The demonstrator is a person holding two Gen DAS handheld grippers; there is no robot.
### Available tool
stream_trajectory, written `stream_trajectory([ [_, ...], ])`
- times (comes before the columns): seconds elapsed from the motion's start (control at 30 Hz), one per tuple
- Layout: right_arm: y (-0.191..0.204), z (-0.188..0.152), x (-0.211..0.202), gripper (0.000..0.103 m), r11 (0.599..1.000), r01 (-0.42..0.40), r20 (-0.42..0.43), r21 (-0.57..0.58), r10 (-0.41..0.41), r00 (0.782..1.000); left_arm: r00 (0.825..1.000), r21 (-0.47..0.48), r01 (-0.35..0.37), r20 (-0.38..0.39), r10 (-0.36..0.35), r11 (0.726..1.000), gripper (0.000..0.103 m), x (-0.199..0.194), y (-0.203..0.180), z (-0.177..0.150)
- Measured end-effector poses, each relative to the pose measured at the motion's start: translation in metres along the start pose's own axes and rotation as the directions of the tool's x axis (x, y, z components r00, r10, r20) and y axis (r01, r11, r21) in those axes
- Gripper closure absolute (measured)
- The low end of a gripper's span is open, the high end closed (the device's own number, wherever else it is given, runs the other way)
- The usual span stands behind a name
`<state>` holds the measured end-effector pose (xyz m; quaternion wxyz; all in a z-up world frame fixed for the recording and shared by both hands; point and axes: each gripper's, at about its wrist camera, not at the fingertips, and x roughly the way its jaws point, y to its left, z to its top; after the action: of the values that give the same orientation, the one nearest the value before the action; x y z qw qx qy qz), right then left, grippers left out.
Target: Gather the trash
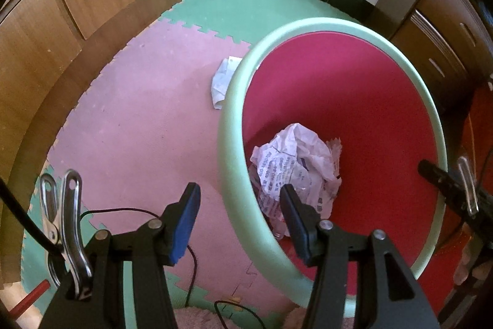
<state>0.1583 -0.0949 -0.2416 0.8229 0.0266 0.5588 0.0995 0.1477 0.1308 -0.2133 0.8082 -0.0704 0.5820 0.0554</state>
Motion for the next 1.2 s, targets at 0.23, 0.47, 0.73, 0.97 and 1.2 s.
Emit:
stream_trajectory([
  [0.23, -0.002, 0.000, 0.004, 0.066, 1.000, -0.019, 0.005, -0.001, 0.019, 1.000, 1.000, -0.005, -0.015, -0.010, 0.015, 1.000, 0.048, 0.007, -0.002, 0.001],
  [0.47, -0.003, 0.001, 0.014, 0.067, 0.999, -0.046, -0.022, 0.015, 0.046, 0.999, 0.999, -0.001, -0.022, -0.026, 0.022, 1.000, 0.047, 0.015, -0.008, 0.002],
  [0.73, -0.008, -0.001, 0.027, 0.070, 0.992, -0.109, -0.053, 0.067, 0.113, 0.992, 0.999, -0.026, -0.001, -0.034, 0.000, 1.000, 0.054, 0.025, -0.012, 0.000],
  [0.97, -0.008, -0.001, 0.027, 0.070, 0.991, -0.123, -0.048, 0.057, 0.126, 0.991, 0.999, -0.038, -0.022, -0.029, 0.021, 0.999, 0.066, 0.025, -0.015, -0.001],
  [1.2, -0.003, -0.005, 0.026, 0.072, 0.990, -0.128, -0.048, 0.052, 0.130, 0.990, 0.999, -0.065, -0.043, -0.025, 0.042, 0.997, 0.071, 0.018, -0.006, -0.006],
])
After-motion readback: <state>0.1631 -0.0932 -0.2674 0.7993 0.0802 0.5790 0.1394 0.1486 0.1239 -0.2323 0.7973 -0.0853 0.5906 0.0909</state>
